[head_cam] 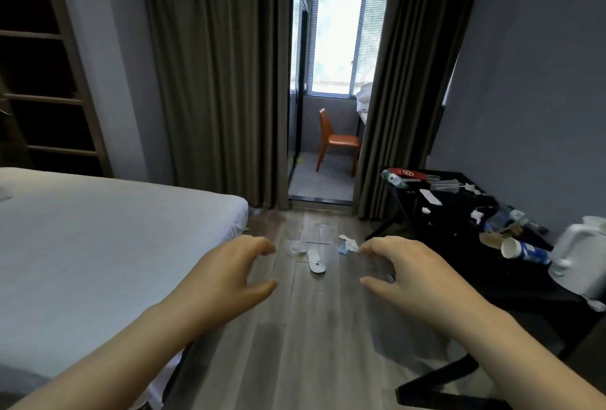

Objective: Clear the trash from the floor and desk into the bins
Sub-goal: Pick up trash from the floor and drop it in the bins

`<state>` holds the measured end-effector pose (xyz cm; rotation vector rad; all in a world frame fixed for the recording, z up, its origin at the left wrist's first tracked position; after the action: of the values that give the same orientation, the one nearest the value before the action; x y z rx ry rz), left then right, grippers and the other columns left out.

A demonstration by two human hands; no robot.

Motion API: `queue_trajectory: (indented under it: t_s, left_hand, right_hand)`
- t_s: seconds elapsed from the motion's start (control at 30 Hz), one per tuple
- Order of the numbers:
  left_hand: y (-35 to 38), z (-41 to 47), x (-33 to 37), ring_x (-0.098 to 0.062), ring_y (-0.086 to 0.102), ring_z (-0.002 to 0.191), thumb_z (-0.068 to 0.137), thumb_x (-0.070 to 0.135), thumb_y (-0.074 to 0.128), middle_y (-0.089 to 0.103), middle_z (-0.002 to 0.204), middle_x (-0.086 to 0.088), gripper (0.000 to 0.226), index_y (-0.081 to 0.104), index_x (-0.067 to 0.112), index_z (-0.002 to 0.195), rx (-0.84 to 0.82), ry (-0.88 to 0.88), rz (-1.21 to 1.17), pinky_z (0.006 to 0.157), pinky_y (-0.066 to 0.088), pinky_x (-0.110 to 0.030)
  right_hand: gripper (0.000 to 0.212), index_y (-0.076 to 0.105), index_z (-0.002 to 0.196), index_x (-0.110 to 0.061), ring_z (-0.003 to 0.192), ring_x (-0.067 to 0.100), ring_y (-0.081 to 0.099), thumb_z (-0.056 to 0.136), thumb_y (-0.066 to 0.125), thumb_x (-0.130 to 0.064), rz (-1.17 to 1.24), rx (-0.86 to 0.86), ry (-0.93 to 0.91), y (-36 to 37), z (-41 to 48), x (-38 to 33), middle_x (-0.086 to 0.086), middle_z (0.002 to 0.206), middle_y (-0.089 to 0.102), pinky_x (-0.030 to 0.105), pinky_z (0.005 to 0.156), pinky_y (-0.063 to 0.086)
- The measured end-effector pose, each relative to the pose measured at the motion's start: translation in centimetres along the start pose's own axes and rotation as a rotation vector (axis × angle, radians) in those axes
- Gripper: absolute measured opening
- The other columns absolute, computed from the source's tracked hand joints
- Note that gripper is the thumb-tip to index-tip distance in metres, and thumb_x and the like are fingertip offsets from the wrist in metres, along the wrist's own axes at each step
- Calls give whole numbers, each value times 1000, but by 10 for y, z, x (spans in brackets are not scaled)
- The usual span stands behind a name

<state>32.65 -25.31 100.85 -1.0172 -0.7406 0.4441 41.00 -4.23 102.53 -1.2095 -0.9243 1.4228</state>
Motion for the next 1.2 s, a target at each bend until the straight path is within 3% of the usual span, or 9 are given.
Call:
queue_trajectory:
  t_s: [0.33, 0.57, 0.73, 0.93, 1.03, 1.2]
  left_hand:
    - [69, 161, -65, 5, 48, 109, 82, 47, 65, 55, 125, 18, 47, 53, 35, 126, -65, -90, -20, 82, 30, 0]
    - [114, 256, -137, 9, 45, 100, 83, 48, 64, 55, 124, 17, 47, 53, 33, 126, -113, -117, -39, 75, 28, 6]
    - [143, 340, -202, 4, 49, 105, 83, 49, 63, 54, 126, 16, 48, 51, 35, 127, -153, -134, -76, 86, 36, -8]
    - [170, 430, -273, 1, 51, 104, 82, 50, 63, 56, 124, 15, 45, 52, 34, 123, -208, -142, -115, 84, 39, -11]
    - [187, 467, -295, 0, 53, 107, 82, 48, 64, 56, 126, 14, 47, 53, 31, 125, -229, -137, -130, 89, 45, -16]
    - [219, 531, -329, 3, 53, 104, 82, 47, 65, 55, 125, 15, 47, 53, 31, 125, -260, -160, -160, 88, 43, -12]
  right_hand:
    - [40, 56, 121, -33, 109, 8, 54, 82, 61, -40, 62, -66, -18, 41, 178, 88, -15, 116, 58, 26, 91, 45]
    - [32, 61, 111, -25, 101, 8, 59, 80, 63, -29, 104, -154, 9, 92, 286, 119, -11, 107, 63, 29, 100, 41]
    - [27, 64, 110, -21, 100, 2, 57, 83, 62, -25, 90, -170, 23, 125, 376, 135, -10, 108, 65, 30, 112, 29]
    - [37, 56, 122, -26, 112, 14, 55, 86, 58, -36, 100, -288, 95, 167, 478, 158, -9, 119, 59, 30, 95, 43]
    - [37, 58, 121, -23, 109, 13, 56, 87, 61, -35, 97, -296, 115, 188, 516, 173, -6, 116, 61, 29, 94, 43]
    - [42, 56, 124, -23, 111, 12, 55, 85, 63, -35, 118, -323, 117, 219, 587, 208, -6, 121, 60, 26, 95, 42]
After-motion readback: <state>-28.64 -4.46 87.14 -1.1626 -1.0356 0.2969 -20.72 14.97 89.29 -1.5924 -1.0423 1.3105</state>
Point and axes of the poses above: each hand's wrist, its own z-axis towards the middle knuckle, its own y-axis out of the palm, x = y × z, the point moved 8 cm from there along z, towards the middle knuckle
